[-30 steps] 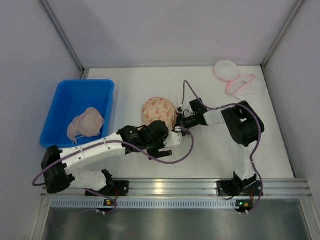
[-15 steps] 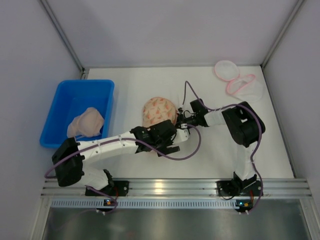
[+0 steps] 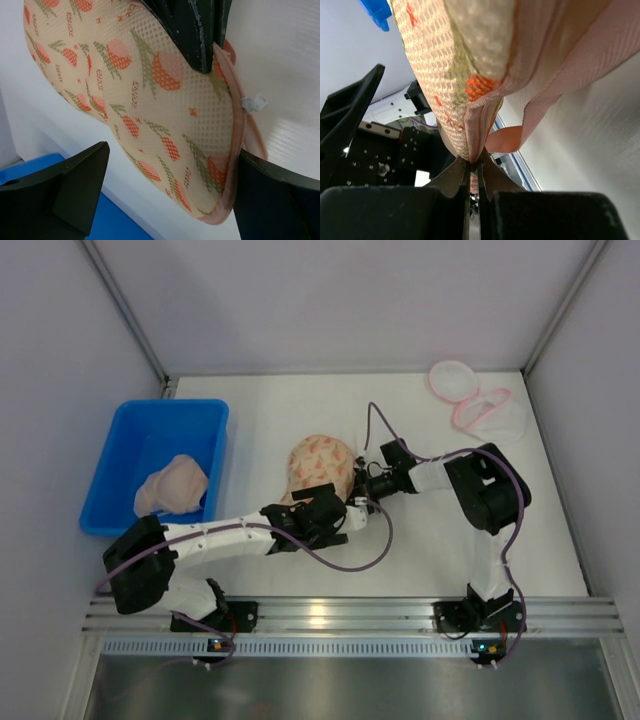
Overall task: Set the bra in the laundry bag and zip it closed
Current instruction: Zip the laundry bag at the center of the board.
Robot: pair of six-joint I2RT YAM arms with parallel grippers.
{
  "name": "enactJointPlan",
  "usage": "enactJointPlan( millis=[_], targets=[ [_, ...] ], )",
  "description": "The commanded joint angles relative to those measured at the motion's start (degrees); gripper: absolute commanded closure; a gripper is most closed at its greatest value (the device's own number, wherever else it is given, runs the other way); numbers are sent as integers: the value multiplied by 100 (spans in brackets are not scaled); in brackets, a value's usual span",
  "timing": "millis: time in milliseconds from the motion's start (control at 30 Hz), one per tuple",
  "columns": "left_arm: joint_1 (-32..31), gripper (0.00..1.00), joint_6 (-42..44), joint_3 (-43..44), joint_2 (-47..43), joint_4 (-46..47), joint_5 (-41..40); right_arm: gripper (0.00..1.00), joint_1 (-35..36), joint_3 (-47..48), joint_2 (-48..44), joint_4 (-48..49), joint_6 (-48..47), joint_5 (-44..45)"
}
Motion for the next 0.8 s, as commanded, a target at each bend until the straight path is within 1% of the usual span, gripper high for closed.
enactJointPlan(
  millis=[0,100,133,233,300,333,433,467,567,600,633,767],
  targets=[
    [37,2,515,-367,-273,962,-376,100,26,153,-178,-263,-382,-312],
    [37,2,928,-666,-211,1508,-490,100,96,197,-143,-272,-462,-409],
    [37,2,1120,-728,-168,1919,-525,100,123,206,-126,-272,-471,-444],
    [37,2,1367,-869,52,2615,-517,100,202,224,-90,-272,-480,-506],
    [37,2,1377,-843,298,2705,-447,100,228,241,-81,-272,-488,-523],
    [37,2,1342,-791,368,2697,-429,100,229,259,-81,-429,-480,-523],
    [28,2,1220,-642,238,2241,-175,100,229,381,-81,-719,-672,-480],
    [28,2,1193,-580,133,1674,183,100,220,408,-73,-781,-734,-453],
    [19,2,1000,-413,-447,958,747,100,176,470,-20,-861,-814,-444],
    [-7,2,938,-413,-683,608,1062,100,159,496,24,-870,-831,-453],
    [-33,2,911,-439,-808,526,1126,100,158,557,41,-887,-840,-453],
    [-463,2,929,-841,-1221,324,1372,100,158,663,156,-931,-849,-462]
  ],
)
